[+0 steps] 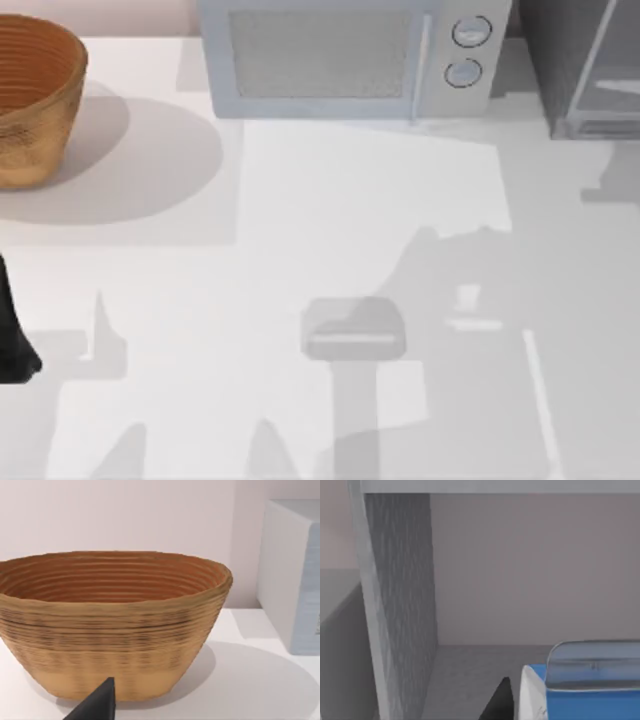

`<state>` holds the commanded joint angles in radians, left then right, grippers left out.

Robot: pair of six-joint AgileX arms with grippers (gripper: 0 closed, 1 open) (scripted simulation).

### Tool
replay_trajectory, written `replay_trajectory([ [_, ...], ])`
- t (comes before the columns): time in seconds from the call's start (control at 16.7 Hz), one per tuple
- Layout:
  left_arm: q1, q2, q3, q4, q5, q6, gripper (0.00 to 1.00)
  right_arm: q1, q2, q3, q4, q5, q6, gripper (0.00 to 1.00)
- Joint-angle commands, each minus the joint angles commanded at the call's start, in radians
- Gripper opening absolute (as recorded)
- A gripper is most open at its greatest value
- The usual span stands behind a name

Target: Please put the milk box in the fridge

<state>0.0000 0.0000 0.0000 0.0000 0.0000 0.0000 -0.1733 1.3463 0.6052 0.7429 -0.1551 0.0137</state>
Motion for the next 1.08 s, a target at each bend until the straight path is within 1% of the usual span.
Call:
replay_trajectory([
  [0.3, 0.0, 0.0, 0.0, 0.0, 0.0, 0.0, 1.0, -0.05, 0.435, 0.19, 0.235, -0.057, -0.004, 0.0],
  [0.54, 0.0, 0.0, 0.0, 0.0, 0.0, 0.0, 1.0, -0.085, 0.687, 0.307, 0.377, -0.085, 0.008, 0.0],
  [0.78, 0.0, 0.0, 0.0, 0.0, 0.0, 0.0, 1.0, -0.101, 0.816, 0.363, 0.447, -0.101, 0.003, 0.0],
  [1.08, 0.0, 0.0, 0.0, 0.0, 0.0, 0.0, 1.0, -0.106, 0.828, 0.371, 0.456, -0.1, 0.002, 0.0],
])
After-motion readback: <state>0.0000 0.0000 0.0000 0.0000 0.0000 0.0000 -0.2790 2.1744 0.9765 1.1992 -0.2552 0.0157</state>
